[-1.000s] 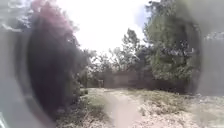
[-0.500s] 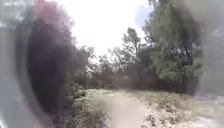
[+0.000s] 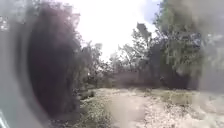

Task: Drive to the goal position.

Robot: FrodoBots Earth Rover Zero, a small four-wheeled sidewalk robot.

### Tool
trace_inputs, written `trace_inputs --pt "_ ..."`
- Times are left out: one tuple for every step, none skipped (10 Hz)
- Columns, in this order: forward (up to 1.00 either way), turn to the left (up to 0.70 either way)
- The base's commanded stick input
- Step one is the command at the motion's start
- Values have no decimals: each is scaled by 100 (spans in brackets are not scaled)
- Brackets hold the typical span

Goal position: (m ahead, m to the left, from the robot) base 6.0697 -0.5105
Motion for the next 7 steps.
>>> trace_inputs --pt "70 0" --pt "70 0" --pt "70 0" --pt "70 0" --pt "70 0" --pt "70 0" --pt "70 0"
